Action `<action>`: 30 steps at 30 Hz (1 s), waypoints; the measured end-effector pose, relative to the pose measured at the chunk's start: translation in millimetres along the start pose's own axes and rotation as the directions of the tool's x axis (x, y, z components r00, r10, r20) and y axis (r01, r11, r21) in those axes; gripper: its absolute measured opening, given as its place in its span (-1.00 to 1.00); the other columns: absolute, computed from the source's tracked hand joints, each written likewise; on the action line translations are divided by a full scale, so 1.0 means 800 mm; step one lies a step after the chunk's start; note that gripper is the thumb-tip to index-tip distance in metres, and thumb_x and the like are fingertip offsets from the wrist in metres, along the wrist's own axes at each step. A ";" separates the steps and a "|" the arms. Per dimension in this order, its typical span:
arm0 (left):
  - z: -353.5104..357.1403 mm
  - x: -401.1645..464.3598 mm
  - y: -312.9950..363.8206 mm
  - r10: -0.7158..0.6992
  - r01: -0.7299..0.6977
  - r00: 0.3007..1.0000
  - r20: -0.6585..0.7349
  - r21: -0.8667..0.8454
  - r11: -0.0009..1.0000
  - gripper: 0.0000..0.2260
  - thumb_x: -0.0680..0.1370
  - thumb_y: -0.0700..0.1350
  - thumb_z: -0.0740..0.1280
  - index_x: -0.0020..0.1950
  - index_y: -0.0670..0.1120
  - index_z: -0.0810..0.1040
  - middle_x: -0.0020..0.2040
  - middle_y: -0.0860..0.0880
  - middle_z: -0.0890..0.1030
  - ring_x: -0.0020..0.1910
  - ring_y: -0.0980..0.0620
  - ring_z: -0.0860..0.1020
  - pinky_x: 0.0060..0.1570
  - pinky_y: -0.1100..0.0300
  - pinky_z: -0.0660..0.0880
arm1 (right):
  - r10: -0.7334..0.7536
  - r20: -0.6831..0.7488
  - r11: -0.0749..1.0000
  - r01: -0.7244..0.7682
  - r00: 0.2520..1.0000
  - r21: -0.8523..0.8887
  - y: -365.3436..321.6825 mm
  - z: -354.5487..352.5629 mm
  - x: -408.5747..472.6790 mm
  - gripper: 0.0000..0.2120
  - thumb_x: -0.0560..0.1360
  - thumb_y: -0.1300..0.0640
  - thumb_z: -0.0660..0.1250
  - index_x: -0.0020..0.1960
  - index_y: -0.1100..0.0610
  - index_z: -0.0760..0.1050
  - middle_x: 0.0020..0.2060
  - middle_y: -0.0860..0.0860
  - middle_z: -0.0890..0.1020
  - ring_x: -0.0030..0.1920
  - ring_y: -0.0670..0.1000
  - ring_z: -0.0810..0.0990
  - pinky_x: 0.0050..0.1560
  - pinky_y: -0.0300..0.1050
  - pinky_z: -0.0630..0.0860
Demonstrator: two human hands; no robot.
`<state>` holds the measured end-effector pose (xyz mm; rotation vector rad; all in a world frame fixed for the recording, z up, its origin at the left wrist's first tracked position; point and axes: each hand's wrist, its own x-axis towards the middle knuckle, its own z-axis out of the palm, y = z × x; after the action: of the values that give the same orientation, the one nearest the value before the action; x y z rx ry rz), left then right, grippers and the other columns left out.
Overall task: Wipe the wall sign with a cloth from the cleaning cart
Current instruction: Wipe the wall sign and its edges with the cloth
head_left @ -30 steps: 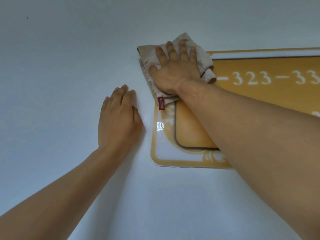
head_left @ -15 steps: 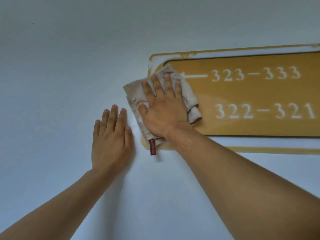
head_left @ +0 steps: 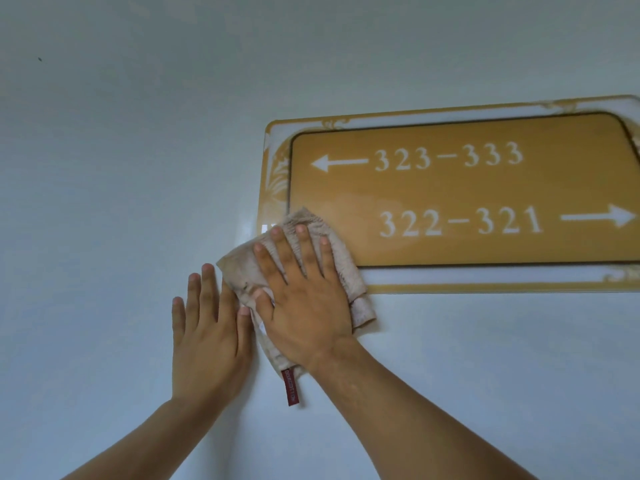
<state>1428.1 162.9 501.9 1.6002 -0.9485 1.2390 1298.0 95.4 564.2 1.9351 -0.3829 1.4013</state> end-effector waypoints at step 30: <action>0.022 -0.023 0.230 0.195 -0.231 0.971 -0.140 -0.316 0.920 -0.45 0.53 -0.02 0.10 0.51 -0.16 0.30 0.51 -0.20 0.32 0.55 -0.18 0.20 0.52 -0.23 0.07 | -0.105 0.134 0.978 0.127 0.985 -0.168 0.203 -0.076 -0.099 -0.40 0.62 -0.19 0.03 0.61 -0.09 0.01 0.63 -0.04 -0.07 0.60 0.08 -0.19 0.55 0.17 -0.10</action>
<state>1258.6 87.4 515.8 1.1799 -1.2165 1.2212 1128.2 9.8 561.4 1.8729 -0.4306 1.1364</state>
